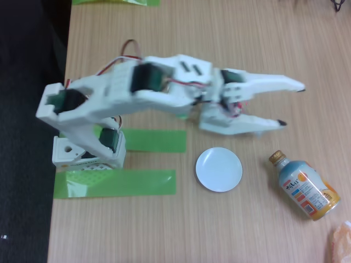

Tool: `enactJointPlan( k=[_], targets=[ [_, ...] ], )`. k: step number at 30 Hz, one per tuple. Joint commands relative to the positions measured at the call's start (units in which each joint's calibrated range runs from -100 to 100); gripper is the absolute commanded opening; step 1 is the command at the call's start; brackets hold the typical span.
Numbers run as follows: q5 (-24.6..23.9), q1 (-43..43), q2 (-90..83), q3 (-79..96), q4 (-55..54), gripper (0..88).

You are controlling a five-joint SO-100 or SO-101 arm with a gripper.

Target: Pick up the plastic bottle and stand it up on the white place

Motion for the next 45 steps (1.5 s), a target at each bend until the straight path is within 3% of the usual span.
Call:
enactJointPlan(
  k=[1, 6, 14, 45],
  targets=[
    [2.71, -3.85, 4.12, -2.27, 0.67, 24.9],
    [4.18, -8.59, 9.5, -0.18, 1.79, 24.8],
    [10.59, -11.92, 15.04, -0.09, 15.1, 25.4],
    [10.22, -13.48, 43.86, -13.77, 15.61, 24.9]
  ],
)
